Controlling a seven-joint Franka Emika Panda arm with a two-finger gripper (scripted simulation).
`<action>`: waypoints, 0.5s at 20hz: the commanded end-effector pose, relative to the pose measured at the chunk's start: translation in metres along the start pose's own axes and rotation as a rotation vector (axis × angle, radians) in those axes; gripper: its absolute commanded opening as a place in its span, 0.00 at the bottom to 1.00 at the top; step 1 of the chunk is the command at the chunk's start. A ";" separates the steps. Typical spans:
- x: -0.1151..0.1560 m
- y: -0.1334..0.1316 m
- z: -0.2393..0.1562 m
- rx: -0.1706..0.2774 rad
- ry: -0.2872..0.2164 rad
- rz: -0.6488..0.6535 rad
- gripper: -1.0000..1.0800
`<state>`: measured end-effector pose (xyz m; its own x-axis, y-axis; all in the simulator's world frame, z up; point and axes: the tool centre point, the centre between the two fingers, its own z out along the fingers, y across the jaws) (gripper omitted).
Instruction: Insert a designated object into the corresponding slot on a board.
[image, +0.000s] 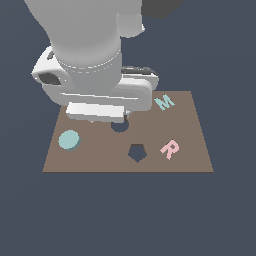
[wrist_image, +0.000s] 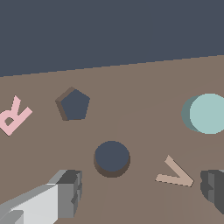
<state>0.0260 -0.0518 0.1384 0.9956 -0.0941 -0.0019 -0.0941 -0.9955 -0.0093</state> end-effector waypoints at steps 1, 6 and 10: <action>0.008 0.022 0.016 -0.003 0.000 0.024 0.96; 0.024 0.068 0.049 -0.007 0.001 0.075 0.96; 0.034 0.096 0.068 -0.008 0.002 0.105 0.96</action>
<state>0.0475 -0.1398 0.0760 0.9821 -0.1882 -0.0024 -0.1882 -0.9821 -0.0012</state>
